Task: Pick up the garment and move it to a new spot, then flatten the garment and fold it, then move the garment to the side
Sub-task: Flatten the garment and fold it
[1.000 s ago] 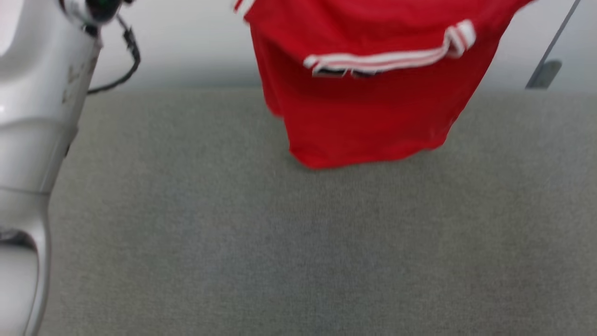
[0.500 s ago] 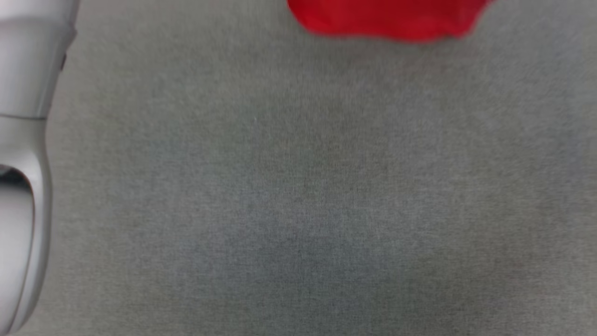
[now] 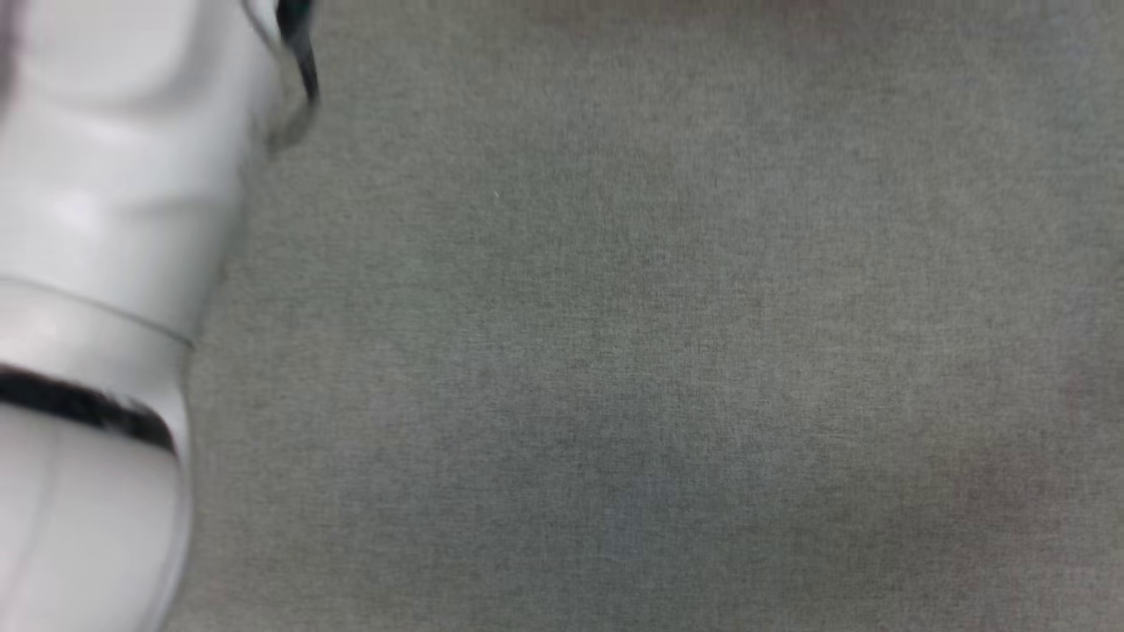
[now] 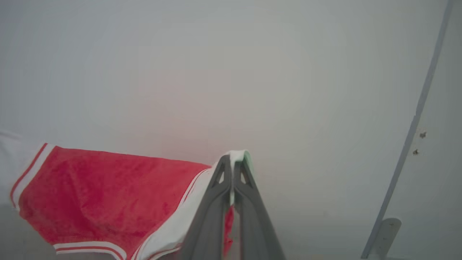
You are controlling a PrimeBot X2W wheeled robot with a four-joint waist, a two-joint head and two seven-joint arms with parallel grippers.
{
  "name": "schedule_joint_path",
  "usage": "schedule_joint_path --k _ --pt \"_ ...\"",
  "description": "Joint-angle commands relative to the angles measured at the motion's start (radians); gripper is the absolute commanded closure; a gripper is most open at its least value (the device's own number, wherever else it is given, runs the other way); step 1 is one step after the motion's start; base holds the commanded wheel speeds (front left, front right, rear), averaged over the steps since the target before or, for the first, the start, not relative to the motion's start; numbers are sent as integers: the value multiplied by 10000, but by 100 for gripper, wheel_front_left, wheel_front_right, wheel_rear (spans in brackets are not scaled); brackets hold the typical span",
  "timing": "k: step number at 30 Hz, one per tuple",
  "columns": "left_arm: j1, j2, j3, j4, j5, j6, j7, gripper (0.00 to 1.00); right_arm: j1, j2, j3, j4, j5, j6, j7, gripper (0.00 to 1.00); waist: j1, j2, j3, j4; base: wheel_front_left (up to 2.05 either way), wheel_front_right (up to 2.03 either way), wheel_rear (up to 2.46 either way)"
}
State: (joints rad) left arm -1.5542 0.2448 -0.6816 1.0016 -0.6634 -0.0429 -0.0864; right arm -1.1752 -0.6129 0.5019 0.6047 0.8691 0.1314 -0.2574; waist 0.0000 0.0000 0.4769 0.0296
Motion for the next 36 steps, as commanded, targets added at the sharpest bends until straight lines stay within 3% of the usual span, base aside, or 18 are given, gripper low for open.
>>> schedule_joint_path --k 1,11,18,23,31,36 --pt "424 3 -84 92 -110 -94 277 100 390 -195 288 -70 380 -13 245 100 0 0 -581 190 0 0 0" --pt "3856 593 -811 -515 -525 -432 2148 100 3179 -1615 1720 -1029 2480 -13 1937 100 0 0 -2191 312 0 0 0" --pt "6369 1779 -650 -2968 -1305 127 3439 100 5198 -2501 1848 -1976 3771 -13 2788 100 0 0 -2966 355 0 0 0" --pt "8270 3141 -418 -6107 -2000 1047 4707 100 6610 -3160 1646 -2712 4586 -13 3152 100 0 0 -3294 387 0 0 0" --pt "11268 5511 242 -11402 -2876 3707 6215 100 8634 -4319 1592 -4083 5567 -13 3906 100 0 0 -3407 344 0 0 0" --pt "12754 6458 468 -13544 -3048 4974 6364 100 9699 -5098 1549 -4955 6036 -13 4156 100 0 0 -3302 312 0 0 0"
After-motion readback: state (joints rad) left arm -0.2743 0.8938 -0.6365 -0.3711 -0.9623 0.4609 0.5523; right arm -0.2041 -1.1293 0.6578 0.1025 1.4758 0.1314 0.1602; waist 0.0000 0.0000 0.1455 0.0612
